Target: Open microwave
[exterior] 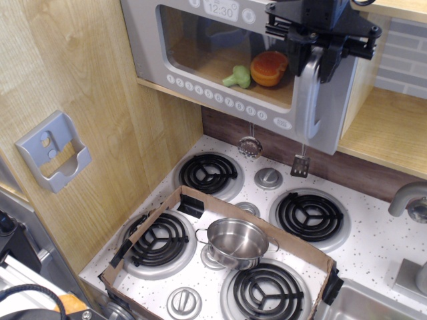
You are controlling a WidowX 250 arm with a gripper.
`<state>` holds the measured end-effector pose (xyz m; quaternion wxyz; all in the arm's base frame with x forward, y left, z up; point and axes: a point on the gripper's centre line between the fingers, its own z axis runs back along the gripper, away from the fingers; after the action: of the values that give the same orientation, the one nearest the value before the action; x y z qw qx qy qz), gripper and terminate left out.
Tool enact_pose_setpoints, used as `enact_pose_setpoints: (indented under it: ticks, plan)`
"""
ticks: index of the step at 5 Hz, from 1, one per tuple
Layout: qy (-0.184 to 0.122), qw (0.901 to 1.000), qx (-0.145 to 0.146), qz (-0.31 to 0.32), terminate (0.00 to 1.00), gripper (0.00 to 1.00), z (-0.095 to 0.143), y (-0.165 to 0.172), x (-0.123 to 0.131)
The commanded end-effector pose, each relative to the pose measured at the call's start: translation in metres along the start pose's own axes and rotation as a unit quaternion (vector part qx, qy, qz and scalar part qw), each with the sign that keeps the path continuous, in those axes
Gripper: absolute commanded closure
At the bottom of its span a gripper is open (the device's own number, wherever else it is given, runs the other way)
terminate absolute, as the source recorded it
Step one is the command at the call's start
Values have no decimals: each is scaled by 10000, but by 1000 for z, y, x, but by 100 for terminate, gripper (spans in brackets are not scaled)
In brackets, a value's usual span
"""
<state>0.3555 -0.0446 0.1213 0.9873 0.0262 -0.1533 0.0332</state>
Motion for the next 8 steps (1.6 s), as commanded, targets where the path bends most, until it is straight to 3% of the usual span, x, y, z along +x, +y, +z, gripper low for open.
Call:
enact_pose_setpoints:
  ticks: [1,2,3,4,6,7,8]
  plan:
    - [249,9987,114,422,0,100,21,20,-21]
    - [405,9981,214,401,0,0,30,22,-26]
    - [494,9960,420,610,0,0,37,12,-32]
    - [482,9947,402,818,0,0,42,-8,-47]
    - [262,9979,35,596,0,0,50,-57,-82]
    - [252,9988,-371,-177,0,0,50,-77,-74]
    - [-150,9948,-418,-918,0,0,38,-106,-43]
